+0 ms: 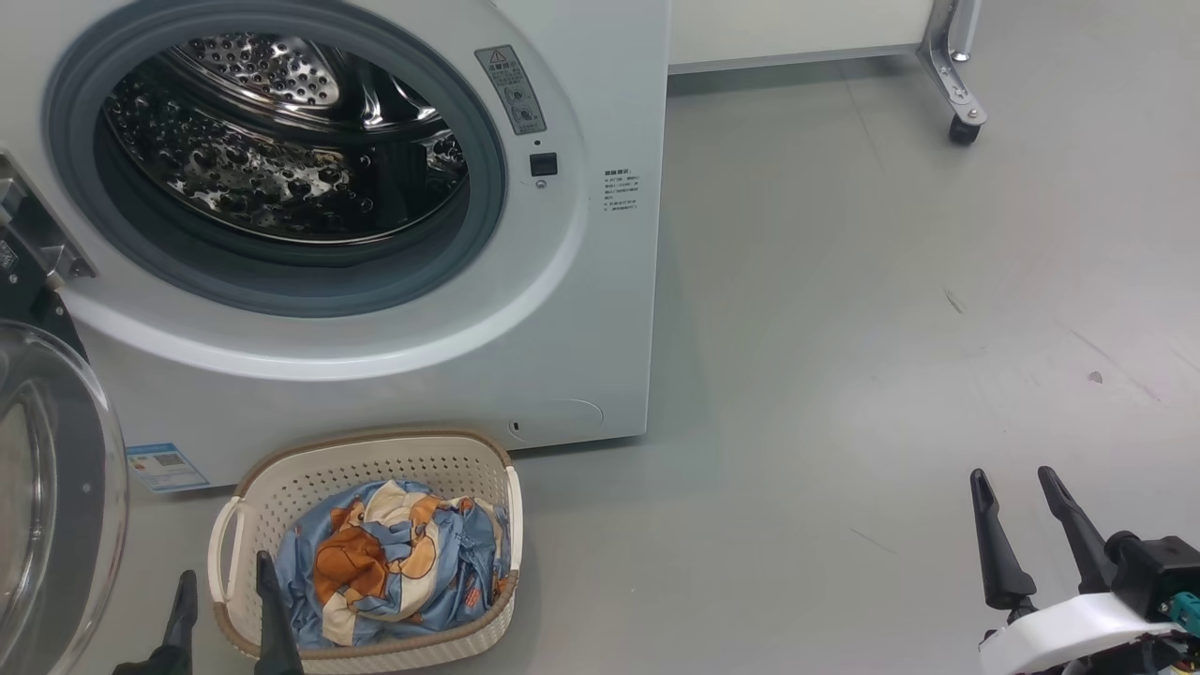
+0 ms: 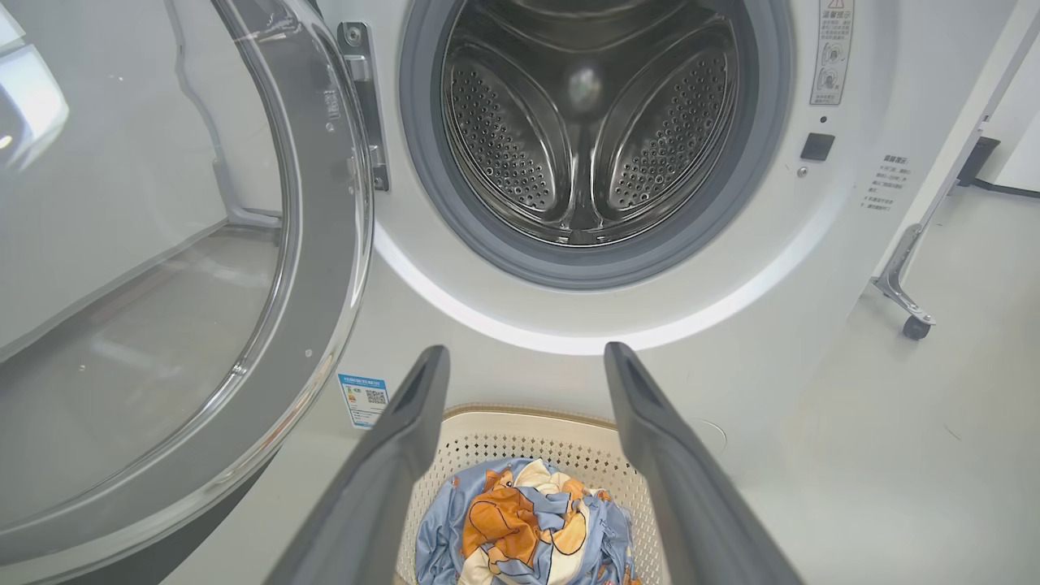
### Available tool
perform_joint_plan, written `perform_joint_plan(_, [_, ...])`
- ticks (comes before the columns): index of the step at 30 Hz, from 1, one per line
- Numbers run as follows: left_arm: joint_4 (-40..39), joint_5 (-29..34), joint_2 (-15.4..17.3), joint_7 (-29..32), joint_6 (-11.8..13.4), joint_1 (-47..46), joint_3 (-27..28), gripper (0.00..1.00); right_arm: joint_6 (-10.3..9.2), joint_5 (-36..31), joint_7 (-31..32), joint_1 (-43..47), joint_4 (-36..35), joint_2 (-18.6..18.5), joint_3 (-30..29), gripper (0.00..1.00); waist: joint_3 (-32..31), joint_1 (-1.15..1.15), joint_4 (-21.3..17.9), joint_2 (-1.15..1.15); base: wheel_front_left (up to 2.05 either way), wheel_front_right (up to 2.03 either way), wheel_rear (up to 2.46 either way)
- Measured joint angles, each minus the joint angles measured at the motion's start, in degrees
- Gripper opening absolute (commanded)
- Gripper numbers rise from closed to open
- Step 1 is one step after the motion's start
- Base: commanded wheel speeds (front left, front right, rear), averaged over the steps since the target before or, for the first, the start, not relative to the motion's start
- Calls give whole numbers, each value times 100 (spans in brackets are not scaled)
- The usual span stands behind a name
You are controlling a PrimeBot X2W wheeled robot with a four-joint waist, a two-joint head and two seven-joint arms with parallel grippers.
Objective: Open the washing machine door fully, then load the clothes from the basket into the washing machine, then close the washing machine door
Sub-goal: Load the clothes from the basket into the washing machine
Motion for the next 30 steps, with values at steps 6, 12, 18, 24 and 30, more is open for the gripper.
perform_joint_plan(6, [-37,248,0,1,26,-1,0,100,0,0,0,-10,-48,0,7,100,126,0,-34,0,0,0,0])
perform_joint_plan(12, [-43,300,1,1,27,-1,-64,100,0,2,0,-62,-112,47,69,100,319,0,-98,0,0,0,0])
perform_joint_plan(18, [36,300,20,1,-51,-34,-155,100,0,40,0,-274,-233,158,165,100,689,0,-230,0,0,0,0])
perform_joint_plan(24, [187,205,63,164,-208,-359,-192,100,0,80,0,-577,-296,236,248,100,1099,0,-396,0,0,0,0])
perform_joint_plan(30, [307,166,315,439,-322,-773,-132,100,0,108,0,-848,-341,322,347,100,1545,0,-614,0,0,0,0])
